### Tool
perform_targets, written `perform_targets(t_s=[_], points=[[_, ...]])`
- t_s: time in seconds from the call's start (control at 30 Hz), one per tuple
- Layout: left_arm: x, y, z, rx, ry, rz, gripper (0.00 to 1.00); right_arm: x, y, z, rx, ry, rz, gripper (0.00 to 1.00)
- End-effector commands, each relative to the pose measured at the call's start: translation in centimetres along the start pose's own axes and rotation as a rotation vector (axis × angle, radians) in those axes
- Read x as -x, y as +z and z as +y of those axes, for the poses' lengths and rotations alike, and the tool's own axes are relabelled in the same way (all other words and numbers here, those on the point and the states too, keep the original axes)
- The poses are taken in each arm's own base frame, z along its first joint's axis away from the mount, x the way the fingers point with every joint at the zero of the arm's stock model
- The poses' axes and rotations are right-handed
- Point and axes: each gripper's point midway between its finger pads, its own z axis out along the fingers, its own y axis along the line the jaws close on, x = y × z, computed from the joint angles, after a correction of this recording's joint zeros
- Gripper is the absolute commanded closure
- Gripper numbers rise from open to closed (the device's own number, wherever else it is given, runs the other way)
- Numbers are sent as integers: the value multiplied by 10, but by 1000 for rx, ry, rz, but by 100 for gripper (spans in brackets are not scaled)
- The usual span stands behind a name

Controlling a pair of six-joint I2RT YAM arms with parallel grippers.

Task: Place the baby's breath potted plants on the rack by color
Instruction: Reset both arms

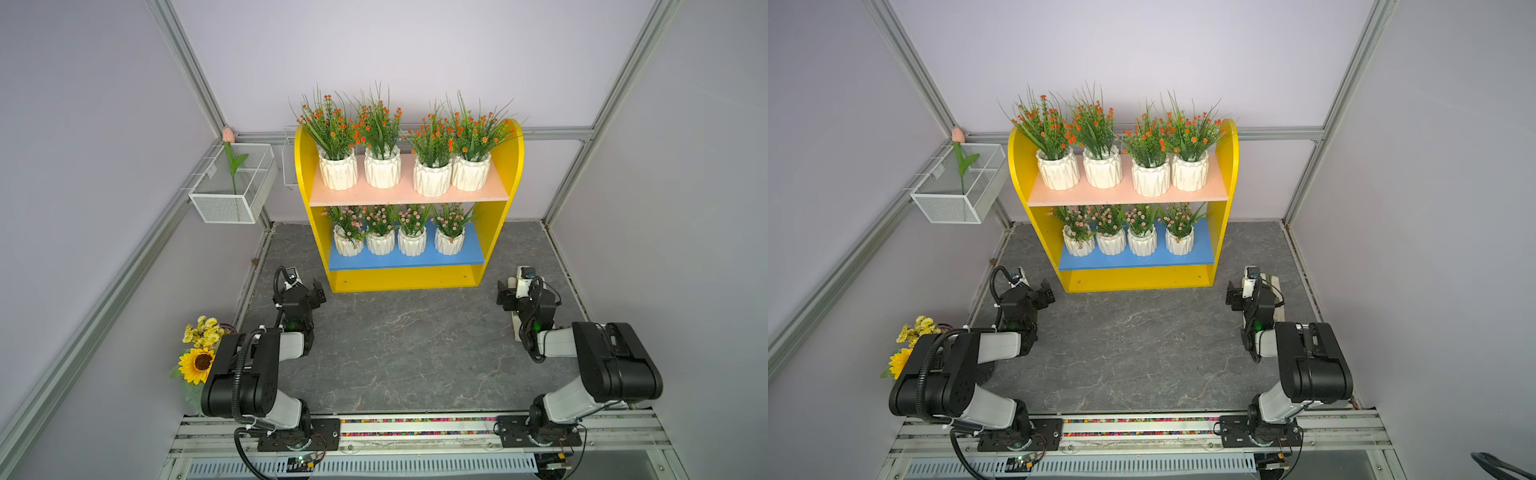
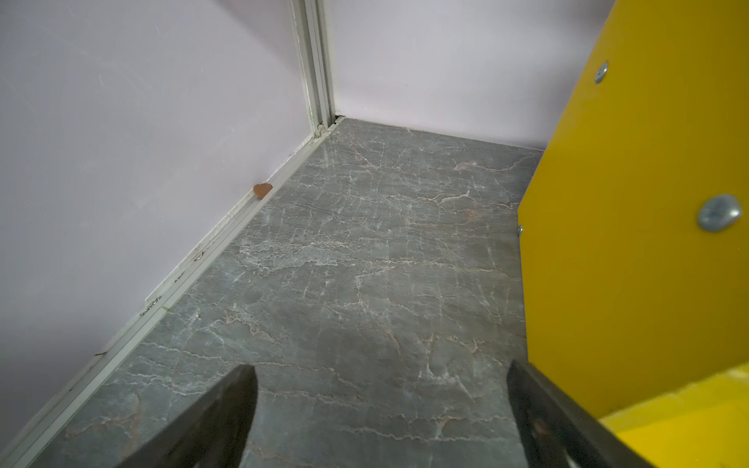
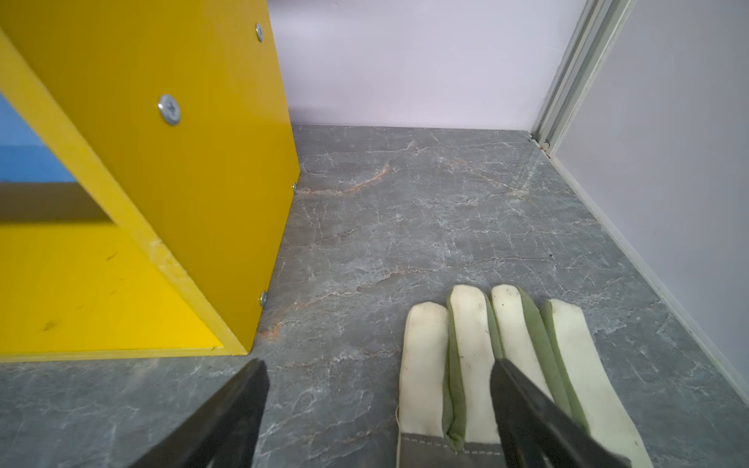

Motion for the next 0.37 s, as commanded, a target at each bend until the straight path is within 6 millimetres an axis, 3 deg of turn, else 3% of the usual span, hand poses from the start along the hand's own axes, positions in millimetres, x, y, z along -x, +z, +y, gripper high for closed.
perform_targets(t_s=[0.0,0.33], points=[[10,4,-3,-11,8,-11,1,0,-3,-2,-21,-25,1,12],[11,4,-4,-15,10,-13,1,1,-1,0,-12,-31,7,12]])
